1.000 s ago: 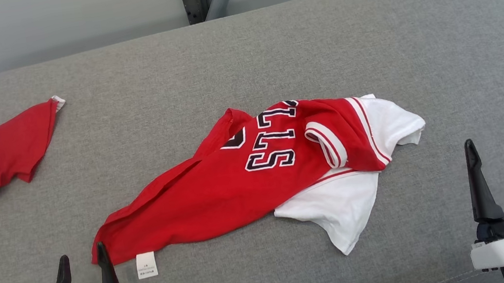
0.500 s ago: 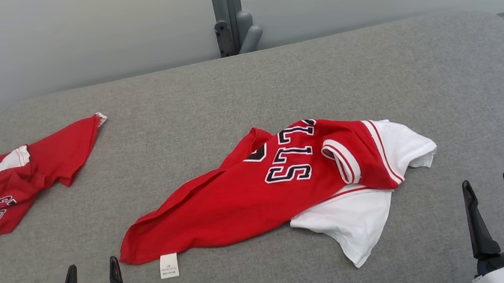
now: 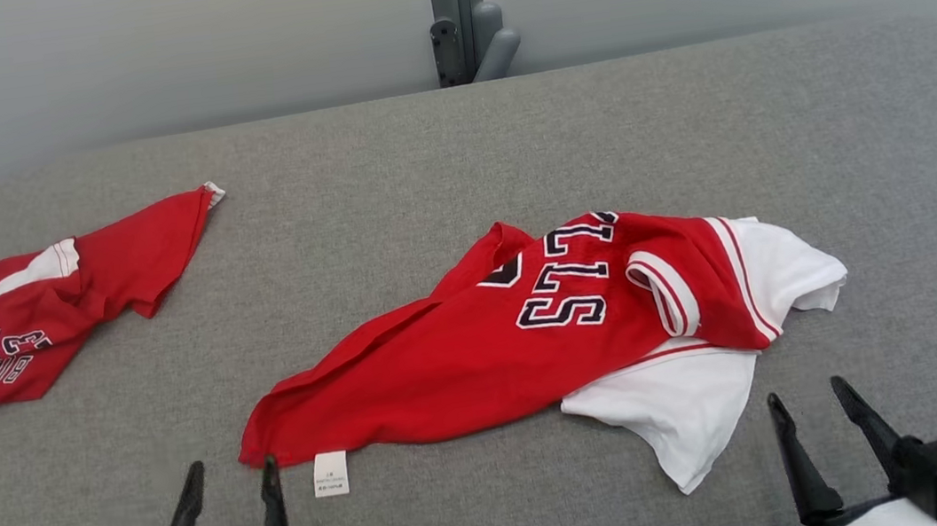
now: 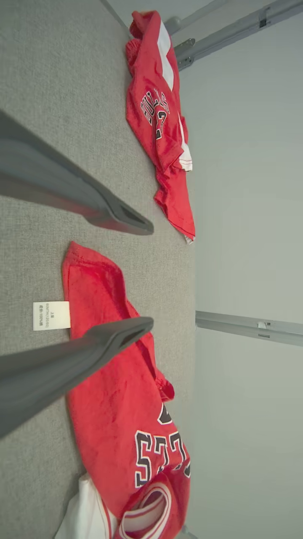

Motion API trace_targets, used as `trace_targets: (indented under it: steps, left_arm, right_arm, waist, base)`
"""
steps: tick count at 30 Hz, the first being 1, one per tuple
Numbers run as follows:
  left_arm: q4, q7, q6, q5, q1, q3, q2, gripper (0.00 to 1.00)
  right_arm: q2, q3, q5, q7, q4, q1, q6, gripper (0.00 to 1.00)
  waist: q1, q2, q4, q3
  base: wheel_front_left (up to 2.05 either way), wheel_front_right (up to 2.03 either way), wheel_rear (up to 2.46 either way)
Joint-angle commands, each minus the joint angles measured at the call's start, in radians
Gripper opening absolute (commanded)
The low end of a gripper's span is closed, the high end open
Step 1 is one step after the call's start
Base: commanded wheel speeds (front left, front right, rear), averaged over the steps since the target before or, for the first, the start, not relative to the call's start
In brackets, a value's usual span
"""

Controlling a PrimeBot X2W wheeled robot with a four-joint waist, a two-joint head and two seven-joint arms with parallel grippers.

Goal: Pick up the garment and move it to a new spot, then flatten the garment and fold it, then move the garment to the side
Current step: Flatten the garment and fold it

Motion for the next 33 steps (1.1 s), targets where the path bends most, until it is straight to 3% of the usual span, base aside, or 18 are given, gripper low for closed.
trace_targets:
  steps: [1, 10, 15, 24, 33]
  left_arm:
    - [0.024, 0.000, -0.006, 0.007, -0.048, -0.013, 0.012, 1.00]
    - [0.225, 0.115, -0.010, 0.028, -0.269, -0.095, 0.058, 1.00]
    - [0.308, 0.174, -0.012, 0.023, -0.330, -0.114, 0.075, 1.00]
    - [0.370, 0.241, -0.010, -0.009, -0.318, -0.127, 0.084, 1.00]
    - [0.380, 0.286, -0.013, -0.054, -0.337, -0.135, 0.076, 1.00]
  right_arm:
    - [-0.006, 0.004, 0.008, 0.020, 0.019, -0.042, -0.001, 1.00]
    - [0.000, 0.066, 0.010, 0.246, 0.111, -0.162, -0.001, 1.00]
    - [0.001, 0.083, 0.027, 0.318, 0.148, -0.154, -0.001, 1.00]
    - [0.005, 0.174, 0.156, 0.377, 0.125, -0.094, 0.001, 1.00]
    - [0.005, 0.182, 0.184, 0.385, 0.132, -0.138, 0.001, 1.00]
  waist:
    - [0.0000, 0.0000, 0.010, 0.046]
    - [0.0000, 0.0000, 0.013, 0.156]
    - [0.0000, 0.0000, 0.012, 0.173]
    - [0.0000, 0.0000, 0.007, 0.162]
    - [0.0000, 0.0000, 0.012, 0.162]
  base:
    - [0.00, 0.00, 0.00]
    - [0.00, 0.00, 0.00]
    - [0.00, 0.00, 0.00]
    - [0.00, 0.00, 0.00]
    - [0.00, 0.00, 0.00]
